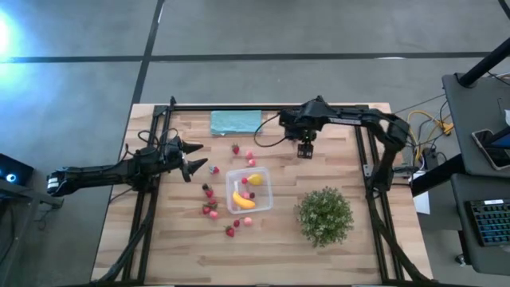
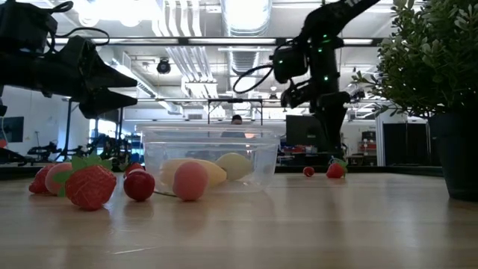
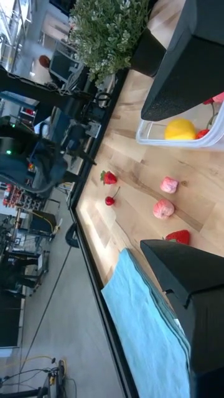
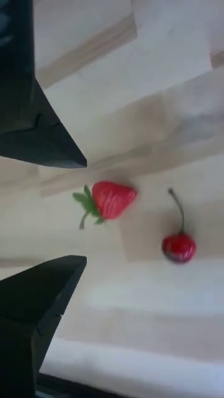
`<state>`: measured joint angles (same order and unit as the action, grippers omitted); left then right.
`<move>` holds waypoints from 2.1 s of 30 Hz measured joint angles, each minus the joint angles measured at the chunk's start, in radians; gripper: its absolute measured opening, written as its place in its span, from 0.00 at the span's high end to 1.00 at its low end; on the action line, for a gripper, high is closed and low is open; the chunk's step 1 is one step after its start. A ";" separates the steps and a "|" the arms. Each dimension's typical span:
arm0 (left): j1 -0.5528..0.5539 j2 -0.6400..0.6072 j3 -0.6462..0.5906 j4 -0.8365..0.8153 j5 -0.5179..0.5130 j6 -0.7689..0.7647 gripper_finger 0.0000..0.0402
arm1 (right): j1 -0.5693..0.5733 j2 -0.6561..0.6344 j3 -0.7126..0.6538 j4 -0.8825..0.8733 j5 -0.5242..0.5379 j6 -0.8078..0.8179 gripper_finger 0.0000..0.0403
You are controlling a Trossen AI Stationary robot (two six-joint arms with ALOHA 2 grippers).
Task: Pick and placing Produce into tupperware
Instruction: Put the red strawberry into the transparent bin
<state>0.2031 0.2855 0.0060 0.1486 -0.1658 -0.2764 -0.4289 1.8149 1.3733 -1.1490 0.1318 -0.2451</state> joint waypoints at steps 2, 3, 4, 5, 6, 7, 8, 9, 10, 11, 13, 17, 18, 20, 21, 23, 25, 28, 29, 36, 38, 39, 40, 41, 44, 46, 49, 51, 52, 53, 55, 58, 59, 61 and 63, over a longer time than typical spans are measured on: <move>0.000 0.002 0.000 0.000 0.000 0.000 0.22 | -0.012 -0.043 -0.045 0.039 0.000 0.001 0.42; 0.000 0.002 0.000 -0.001 0.000 0.000 0.22 | -0.015 -0.063 -0.068 0.058 0.000 0.002 0.42; 0.000 0.002 0.000 0.000 0.000 0.000 0.22 | -0.016 -0.079 -0.090 0.074 0.000 0.002 0.42; 0.000 0.001 0.000 0.000 0.000 0.000 0.22 | -0.016 -0.093 -0.111 0.090 0.000 0.002 0.42; 0.000 0.000 0.000 0.000 0.000 0.000 0.22 | -0.015 -0.105 -0.132 0.106 0.000 0.001 0.42; 0.000 0.000 0.000 0.000 0.000 0.000 0.22 | -0.013 -0.114 -0.153 0.117 0.000 -0.003 0.42; 0.000 0.000 0.000 0.000 0.000 0.000 0.22 | -0.010 -0.121 -0.172 0.128 -0.001 -0.008 0.42; 0.000 0.000 0.000 0.000 0.000 0.000 0.22 | -0.010 -0.126 -0.195 0.146 -0.002 -0.018 0.42; 0.000 0.000 0.000 0.000 0.000 0.000 0.22 | -0.009 -0.131 -0.217 0.166 -0.003 -0.027 0.42; 0.000 0.002 0.000 0.000 0.000 0.000 0.22 | -0.008 -0.134 -0.237 0.181 -0.004 -0.037 0.42; 0.000 0.002 0.000 -0.001 0.000 0.000 0.22 | -0.006 -0.139 -0.270 0.209 -0.004 -0.050 0.42; 0.000 0.000 0.000 0.000 0.000 0.000 0.22 | -0.001 -0.140 -0.301 0.248 -0.001 -0.055 0.42; 0.000 0.000 0.000 0.000 0.000 0.000 0.22 | -0.001 -0.139 -0.304 0.260 0.000 -0.055 0.42; 0.000 0.001 0.000 0.000 0.000 0.000 0.22 | -0.002 -0.137 -0.310 0.288 0.000 -0.065 0.42; 0.000 0.002 0.000 0.000 0.000 0.000 0.22 | -0.002 -0.136 -0.315 0.301 0.000 -0.080 0.42; 0.000 0.001 0.000 0.000 0.000 0.000 0.22 | -0.002 -0.136 -0.327 0.331 0.001 -0.116 0.42; 0.000 0.001 0.000 0.000 0.000 0.000 0.22 | -0.002 -0.132 -0.341 0.362 0.000 -0.146 0.42; 0.000 0.001 0.000 0.000 0.000 0.000 0.22 | -0.002 -0.125 -0.364 0.377 0.000 -0.167 0.42; 0.000 0.001 0.000 -0.001 0.000 0.000 0.22 | -0.002 -0.123 -0.367 0.383 0.000 -0.167 0.42; 0.000 0.001 0.000 0.000 0.000 0.000 0.22 | -0.002 -0.098 -0.372 0.414 0.000 -0.128 0.42; 0.000 0.001 0.000 0.000 0.000 0.000 0.22 | -0.002 -0.097 -0.372 0.446 0.000 -0.122 0.42; 0.000 0.001 0.000 0.000 0.000 0.000 0.22 | -0.002 -0.097 -0.373 0.463 0.000 -0.122 0.42; 0.000 0.001 0.000 0.000 0.000 0.000 0.22 | -0.002 -0.097 -0.374 0.476 0.000 -0.122 0.42; 0.000 0.001 0.000 0.000 0.000 0.000 0.22 | -0.002 -0.097 -0.374 0.481 0.000 -0.122 0.42; 0.000 0.000 0.000 0.000 0.000 0.000 0.22 | -0.002 -0.097 -0.377 0.479 0.000 -0.130 0.43; 0.000 0.001 0.000 0.000 0.000 0.000 0.22 | -0.004 -0.097 -0.383 0.479 0.001 -0.130 0.44; 0.000 0.001 0.000 0.000 0.000 0.000 0.22 | -0.005 -0.097 -0.392 0.481 0.001 -0.130 0.45; 0.000 0.001 0.000 0.000 0.000 0.000 0.22 | -0.005 -0.097 -0.401 0.480 0.001 -0.130 0.48; 0.000 0.000 0.000 0.000 0.000 0.000 0.22 | -0.005 -0.097 -0.404 0.481 0.001 -0.130 0.49; 0.000 0.001 0.000 0.000 0.000 0.000 0.22 | -0.005 -0.097 -0.407 0.482 0.002 -0.130 0.50; 0.000 0.002 0.000 0.000 0.000 0.000 0.22 | -0.006 -0.097 -0.411 0.482 0.002 -0.130 0.54; 0.000 0.002 0.000 0.000 0.000 0.000 0.22 | -0.006 -0.097 -0.411 0.485 0.003 -0.129 0.59; 0.000 0.001 0.000 0.000 0.000 0.000 0.22 | -0.006 -0.097 -0.411 0.485 0.005 -0.128 0.61; 0.000 0.000 0.000 0.000 0.000 0.000 0.22 | -0.006 -0.097 -0.409 0.488 0.023 -0.115 0.64; 0.000 0.002 0.000 0.000 0.000 0.000 0.22 | -0.006 -0.097 -0.407 0.490 0.037 -0.097 0.66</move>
<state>0.2035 0.2874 0.0059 0.1482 -0.1658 -0.2764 -0.4347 1.7184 0.9665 -0.6590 0.1685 -0.3418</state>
